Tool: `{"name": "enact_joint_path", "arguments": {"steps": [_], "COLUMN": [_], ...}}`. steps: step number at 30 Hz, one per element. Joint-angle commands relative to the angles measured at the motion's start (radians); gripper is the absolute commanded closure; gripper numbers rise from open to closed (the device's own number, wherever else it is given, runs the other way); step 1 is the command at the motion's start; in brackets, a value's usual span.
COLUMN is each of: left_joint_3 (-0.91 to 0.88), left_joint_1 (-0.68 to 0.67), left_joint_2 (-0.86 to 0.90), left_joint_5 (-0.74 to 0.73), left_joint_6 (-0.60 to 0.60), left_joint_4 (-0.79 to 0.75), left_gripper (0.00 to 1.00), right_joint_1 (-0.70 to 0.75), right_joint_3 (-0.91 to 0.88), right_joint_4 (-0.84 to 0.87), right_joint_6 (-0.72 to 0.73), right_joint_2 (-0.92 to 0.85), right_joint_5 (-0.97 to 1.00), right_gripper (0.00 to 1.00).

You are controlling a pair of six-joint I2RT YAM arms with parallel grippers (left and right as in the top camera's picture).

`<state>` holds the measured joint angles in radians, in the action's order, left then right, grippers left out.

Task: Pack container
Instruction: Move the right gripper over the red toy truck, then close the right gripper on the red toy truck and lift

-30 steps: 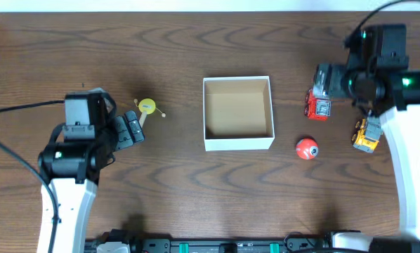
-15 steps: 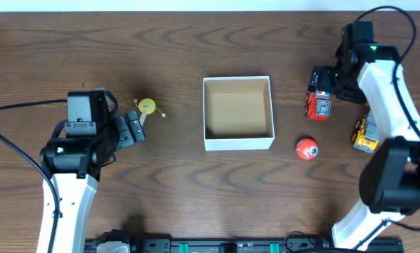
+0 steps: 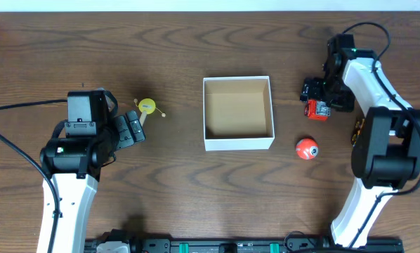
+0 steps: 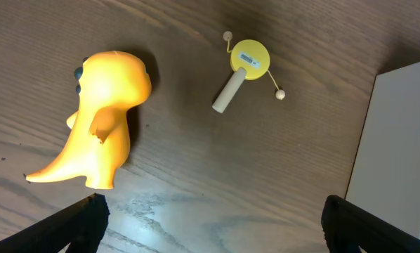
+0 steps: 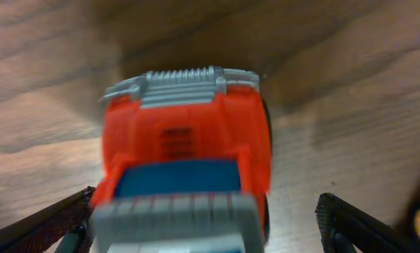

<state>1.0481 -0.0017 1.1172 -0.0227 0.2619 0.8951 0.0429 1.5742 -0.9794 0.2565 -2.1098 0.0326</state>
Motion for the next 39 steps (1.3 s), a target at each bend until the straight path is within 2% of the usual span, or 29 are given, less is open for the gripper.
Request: {"name": "enact_joint_path", "arguments": {"steps": [1, 8, 22, 28, 39], "left_joint_3": [0.021, 0.021, 0.021, 0.021, 0.021], "left_joint_1": [0.003, 0.003, 0.003, 0.003, 0.003], "left_joint_2": [0.000, 0.000, 0.000, 0.000, 0.000], "left_joint_5": [0.005, 0.005, 0.005, 0.005, 0.005], "left_joint_6": [-0.002, -0.002, -0.002, -0.002, -0.002], "left_joint_4": [0.006, 0.006, 0.006, 0.006, 0.006], "left_gripper": [0.02, 0.02, 0.02, 0.02, 0.02], "right_joint_1": [0.002, -0.002, -0.005, -0.005, -0.005], "right_joint_3": [0.000, -0.002, -0.002, -0.002, -0.001], "right_joint_4": [0.008, 0.026, 0.027, 0.027, 0.027], "right_joint_6": [0.016, 0.016, 0.016, 0.016, 0.016], "right_joint_2": [-0.023, -0.035, -0.035, -0.035, -0.035], "right_joint_5": [-0.008, -0.012, -0.015, -0.015, -0.015], "right_gripper": [0.01, 0.02, 0.30, 0.39, 0.67]}}
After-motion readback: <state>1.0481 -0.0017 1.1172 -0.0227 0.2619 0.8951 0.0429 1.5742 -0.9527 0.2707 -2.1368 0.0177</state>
